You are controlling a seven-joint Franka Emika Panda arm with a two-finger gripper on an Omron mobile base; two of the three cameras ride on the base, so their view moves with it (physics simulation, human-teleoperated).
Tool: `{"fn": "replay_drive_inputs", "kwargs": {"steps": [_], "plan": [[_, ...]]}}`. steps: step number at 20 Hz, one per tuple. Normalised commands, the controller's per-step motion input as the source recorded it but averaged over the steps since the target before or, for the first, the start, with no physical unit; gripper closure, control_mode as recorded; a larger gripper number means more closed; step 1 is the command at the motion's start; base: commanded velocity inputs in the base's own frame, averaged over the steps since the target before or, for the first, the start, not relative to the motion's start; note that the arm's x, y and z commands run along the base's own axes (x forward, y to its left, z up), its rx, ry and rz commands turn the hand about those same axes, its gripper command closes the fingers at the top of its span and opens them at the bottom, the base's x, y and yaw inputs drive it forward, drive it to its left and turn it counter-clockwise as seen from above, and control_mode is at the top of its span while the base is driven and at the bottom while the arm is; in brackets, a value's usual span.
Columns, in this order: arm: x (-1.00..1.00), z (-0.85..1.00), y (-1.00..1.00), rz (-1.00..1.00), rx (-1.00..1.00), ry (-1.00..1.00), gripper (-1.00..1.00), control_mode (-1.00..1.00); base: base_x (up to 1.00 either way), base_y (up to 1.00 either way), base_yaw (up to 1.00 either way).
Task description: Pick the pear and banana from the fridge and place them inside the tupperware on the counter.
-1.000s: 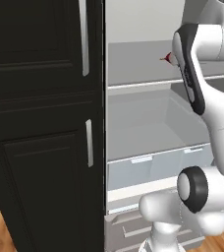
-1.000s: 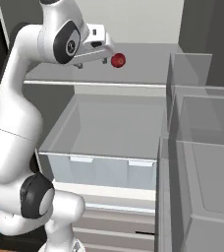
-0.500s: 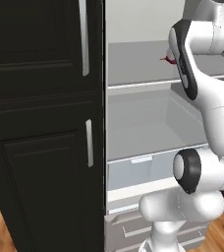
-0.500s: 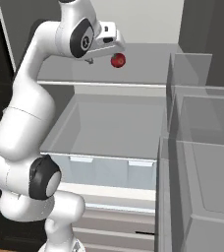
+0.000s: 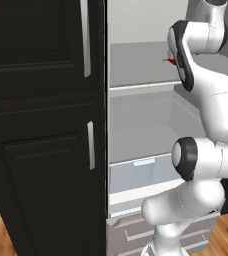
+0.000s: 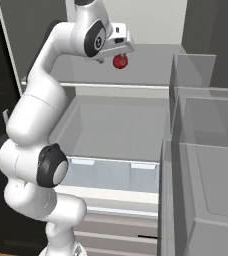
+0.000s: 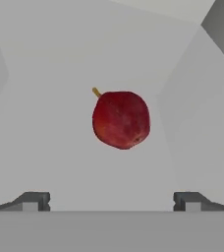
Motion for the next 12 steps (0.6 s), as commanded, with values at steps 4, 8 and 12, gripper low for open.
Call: {"fn": "replay_drive_inputs", "kwargs": {"steps": [4, 8, 12], "plan": [[0.48, -0.14, -0.03, 0.0, 0.0, 0.0, -1.0, -1.0, 0.0, 0.0, 0.0], [0.49, -0.07, -0.03, 0.0, 0.0, 0.0, -1.0, -1.0, 0.0, 0.0, 0.0], [0.45, -0.05, -0.05, 0.0, 0.0, 0.0, -1.0, -1.0, 0.0, 0.0, 0.0]]}}
